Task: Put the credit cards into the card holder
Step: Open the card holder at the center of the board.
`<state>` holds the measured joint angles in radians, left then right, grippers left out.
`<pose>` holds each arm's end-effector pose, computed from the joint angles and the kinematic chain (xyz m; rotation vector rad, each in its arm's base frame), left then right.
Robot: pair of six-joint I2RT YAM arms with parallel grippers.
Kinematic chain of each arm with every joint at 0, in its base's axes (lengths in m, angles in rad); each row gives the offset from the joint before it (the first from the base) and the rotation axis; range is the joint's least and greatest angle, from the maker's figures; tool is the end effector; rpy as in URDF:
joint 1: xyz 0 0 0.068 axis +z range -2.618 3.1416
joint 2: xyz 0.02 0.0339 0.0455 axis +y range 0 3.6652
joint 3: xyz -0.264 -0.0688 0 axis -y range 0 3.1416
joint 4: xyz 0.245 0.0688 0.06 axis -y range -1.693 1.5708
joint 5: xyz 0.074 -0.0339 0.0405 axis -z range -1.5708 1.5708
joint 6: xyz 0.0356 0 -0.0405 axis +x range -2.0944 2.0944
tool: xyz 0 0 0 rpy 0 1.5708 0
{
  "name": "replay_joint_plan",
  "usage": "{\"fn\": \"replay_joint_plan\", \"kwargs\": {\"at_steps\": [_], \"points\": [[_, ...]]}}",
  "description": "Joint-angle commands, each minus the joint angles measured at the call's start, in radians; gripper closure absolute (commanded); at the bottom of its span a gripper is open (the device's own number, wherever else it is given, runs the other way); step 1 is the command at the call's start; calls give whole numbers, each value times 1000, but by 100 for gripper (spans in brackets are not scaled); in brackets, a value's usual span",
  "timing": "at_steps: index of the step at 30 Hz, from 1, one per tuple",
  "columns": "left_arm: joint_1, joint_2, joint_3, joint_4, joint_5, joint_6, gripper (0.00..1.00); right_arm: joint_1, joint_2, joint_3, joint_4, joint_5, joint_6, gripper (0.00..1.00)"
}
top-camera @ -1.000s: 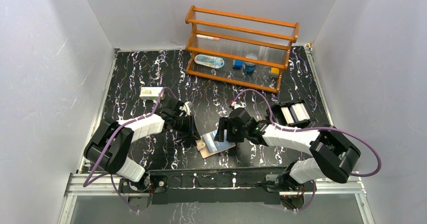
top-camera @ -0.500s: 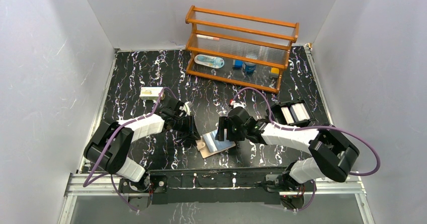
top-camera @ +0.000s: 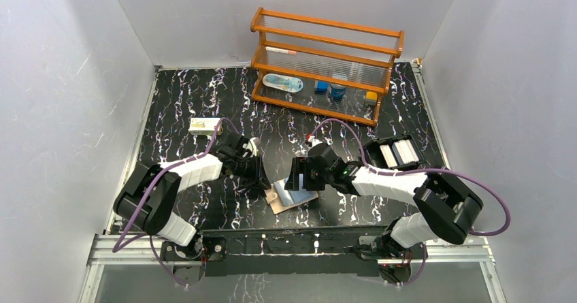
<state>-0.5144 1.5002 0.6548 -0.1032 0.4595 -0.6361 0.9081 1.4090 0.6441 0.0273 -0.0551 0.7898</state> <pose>0.2278 -0.1469 0.1473 0.0383 2.6974 -0.9985 0.1688 0.2195 0.1740 -0.1776 2.4848 0.8727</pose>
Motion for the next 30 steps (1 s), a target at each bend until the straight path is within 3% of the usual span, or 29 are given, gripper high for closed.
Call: {"fn": "replay_joint_plan", "kwargs": {"at_steps": [1,14,23,30], "points": [[-1,15,29,-36,-24,14,80,-2,-33,3,84,-61,23,21],[1,67,149,-93,-53,38,80,-2,-53,-71,297,-185,125,21],[41,-19,148,-160,-52,-1,48,4,52,-125,585,-286,245,22],[57,-126,48,-132,8,-26,37,5,108,-139,604,-269,251,25]]}}
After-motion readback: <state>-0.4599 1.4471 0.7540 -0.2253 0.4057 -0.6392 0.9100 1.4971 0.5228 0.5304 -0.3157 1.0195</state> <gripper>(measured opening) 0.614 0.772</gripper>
